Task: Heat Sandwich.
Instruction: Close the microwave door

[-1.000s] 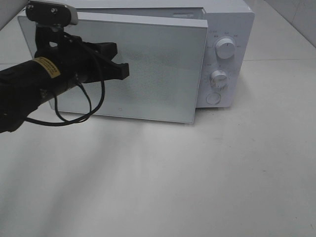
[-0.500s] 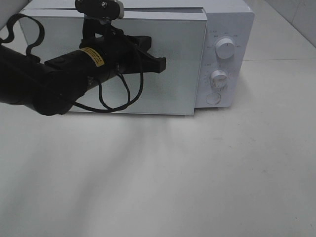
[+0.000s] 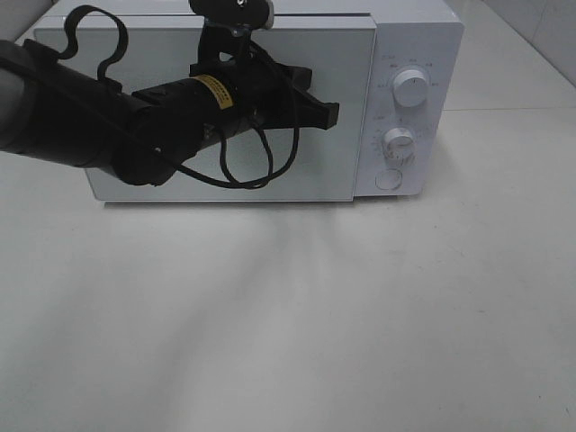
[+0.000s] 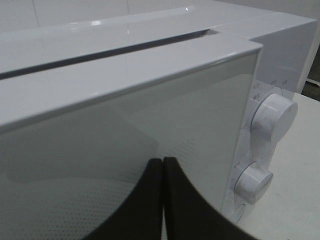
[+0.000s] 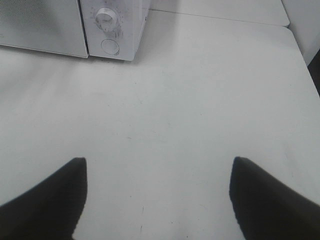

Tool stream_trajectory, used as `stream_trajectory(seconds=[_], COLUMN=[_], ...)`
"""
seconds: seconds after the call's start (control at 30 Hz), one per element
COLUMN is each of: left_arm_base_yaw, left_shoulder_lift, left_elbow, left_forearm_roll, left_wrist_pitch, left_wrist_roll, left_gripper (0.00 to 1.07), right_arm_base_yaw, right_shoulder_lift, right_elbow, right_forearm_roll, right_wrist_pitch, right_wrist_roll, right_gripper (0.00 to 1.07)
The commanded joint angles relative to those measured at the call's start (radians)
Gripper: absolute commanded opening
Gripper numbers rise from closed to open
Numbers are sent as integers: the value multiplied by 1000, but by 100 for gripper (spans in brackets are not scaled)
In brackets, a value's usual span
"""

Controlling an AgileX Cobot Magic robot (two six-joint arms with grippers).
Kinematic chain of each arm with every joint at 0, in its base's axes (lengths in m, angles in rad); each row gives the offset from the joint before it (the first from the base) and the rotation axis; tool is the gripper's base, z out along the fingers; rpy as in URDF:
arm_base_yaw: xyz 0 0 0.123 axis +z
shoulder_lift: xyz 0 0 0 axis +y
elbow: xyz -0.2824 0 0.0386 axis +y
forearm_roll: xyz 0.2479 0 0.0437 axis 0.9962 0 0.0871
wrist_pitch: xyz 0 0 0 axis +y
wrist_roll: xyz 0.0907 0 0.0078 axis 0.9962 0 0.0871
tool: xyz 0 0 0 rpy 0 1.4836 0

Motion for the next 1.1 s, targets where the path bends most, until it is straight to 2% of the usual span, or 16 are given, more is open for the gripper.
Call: stream_trajectory(seconds=[0.03, 0.23, 0.83, 1.1], left_arm_base_yaw=[21, 25, 21, 21], left_shoulder_lift=[15, 56, 56, 8], left_elbow=[-48, -116, -116, -112], left_forearm_roll=[-91, -92, -88, -84], left_wrist_pitch=[-1, 43, 55, 133], left_wrist_roll=[0, 0, 0, 0], left_gripper=[0, 0, 0, 0], right_arm_base_yaw=[-8, -8, -8, -8], right_shoulder_lift=[-26, -26, -26, -26], right_elbow=[2, 2, 2, 2], right_forearm_roll=[2, 2, 2, 2], right_wrist_pitch=[-4, -4, -4, -4], right_wrist_roll=[6, 6, 6, 6], right_gripper=[76, 76, 76, 76])
